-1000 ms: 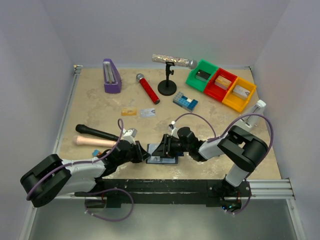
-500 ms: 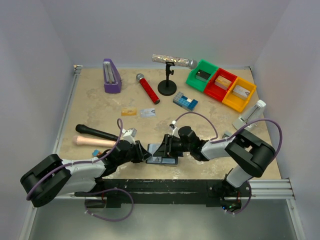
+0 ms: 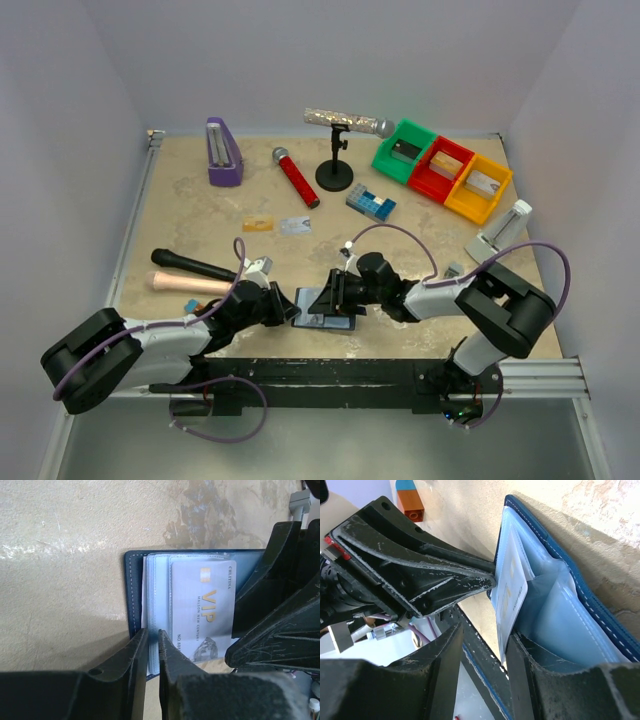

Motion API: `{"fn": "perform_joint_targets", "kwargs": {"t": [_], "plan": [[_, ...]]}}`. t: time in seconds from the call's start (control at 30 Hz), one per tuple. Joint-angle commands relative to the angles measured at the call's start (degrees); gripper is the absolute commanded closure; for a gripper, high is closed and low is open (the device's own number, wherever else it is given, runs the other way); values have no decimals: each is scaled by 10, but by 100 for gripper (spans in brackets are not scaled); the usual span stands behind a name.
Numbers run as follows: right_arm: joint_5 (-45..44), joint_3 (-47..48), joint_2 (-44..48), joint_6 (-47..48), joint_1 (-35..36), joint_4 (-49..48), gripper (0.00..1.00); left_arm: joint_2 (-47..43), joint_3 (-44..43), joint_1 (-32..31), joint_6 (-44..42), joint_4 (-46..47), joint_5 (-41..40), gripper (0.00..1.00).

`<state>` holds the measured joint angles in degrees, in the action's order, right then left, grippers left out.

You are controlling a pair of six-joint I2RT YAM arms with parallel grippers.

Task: Take the credit cards out of the card holder
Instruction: Remove the credit card from the card holder.

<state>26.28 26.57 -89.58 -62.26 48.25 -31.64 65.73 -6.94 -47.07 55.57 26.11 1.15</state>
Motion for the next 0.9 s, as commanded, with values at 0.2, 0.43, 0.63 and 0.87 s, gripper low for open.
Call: {"fn": "perform_joint_targets", "kwargs": {"t": [0.2,0.43,0.63,0.87], "plan": [[-14,1,36,13,2,2,58,19,23,-6,-3,-48,-25,100],[-21,-3,51,18,2,23,59,26,28,-6,0,-42,-28,100],[-31,-11,63,22,1,37,60,26,32,-5,1,-41,-31,100],[-37,-19,73,23,-3,42,61,25,35,-5,2,-42,-33,100]]}}
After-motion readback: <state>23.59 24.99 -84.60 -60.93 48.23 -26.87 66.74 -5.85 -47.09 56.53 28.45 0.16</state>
